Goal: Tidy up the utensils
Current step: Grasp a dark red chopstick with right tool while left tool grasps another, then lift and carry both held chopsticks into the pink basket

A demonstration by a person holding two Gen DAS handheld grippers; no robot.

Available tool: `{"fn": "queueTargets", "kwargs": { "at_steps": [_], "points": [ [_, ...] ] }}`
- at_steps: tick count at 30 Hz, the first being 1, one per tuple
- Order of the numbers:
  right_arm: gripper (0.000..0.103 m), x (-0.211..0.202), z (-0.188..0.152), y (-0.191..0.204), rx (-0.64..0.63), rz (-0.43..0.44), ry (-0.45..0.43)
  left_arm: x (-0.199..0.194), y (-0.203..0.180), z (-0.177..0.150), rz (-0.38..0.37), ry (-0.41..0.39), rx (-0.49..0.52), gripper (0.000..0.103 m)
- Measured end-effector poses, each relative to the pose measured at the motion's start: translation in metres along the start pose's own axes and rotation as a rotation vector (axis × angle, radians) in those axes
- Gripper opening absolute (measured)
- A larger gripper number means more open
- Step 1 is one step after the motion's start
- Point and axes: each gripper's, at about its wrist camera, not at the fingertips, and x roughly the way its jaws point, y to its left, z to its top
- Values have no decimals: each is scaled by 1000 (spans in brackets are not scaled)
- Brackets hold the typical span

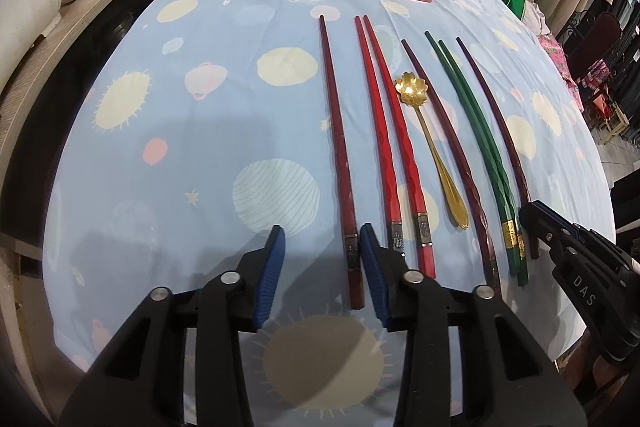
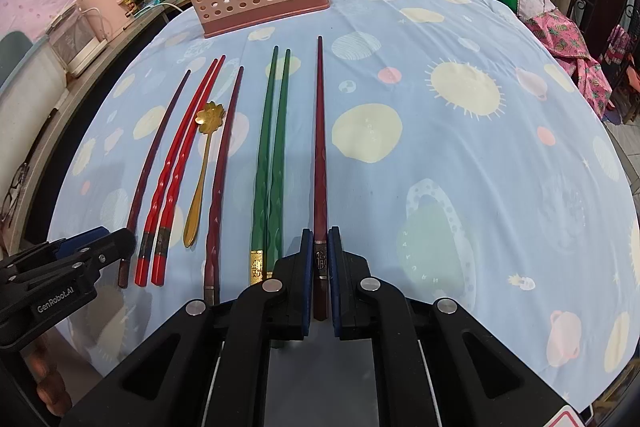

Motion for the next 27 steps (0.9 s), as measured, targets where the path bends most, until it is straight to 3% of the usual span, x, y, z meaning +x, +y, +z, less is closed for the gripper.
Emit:
{"fn": "queueTargets", "kwargs": {
  "at_steps": [3,5,14,27],
  "points": [
    [7,0,0,0,0,0,0,0,1,0,-6,1,-4,21],
    [7,0,0,0,1,1,0,1,2,0,-4,2,-9,8],
    [7,-8,2,0,11,14,-15,-11,6,3,-13,-30,-25,7],
    [7,-53,39,-6,44,52,-146,-69,21,38,-37,-193,-70,7]
  ]
}}
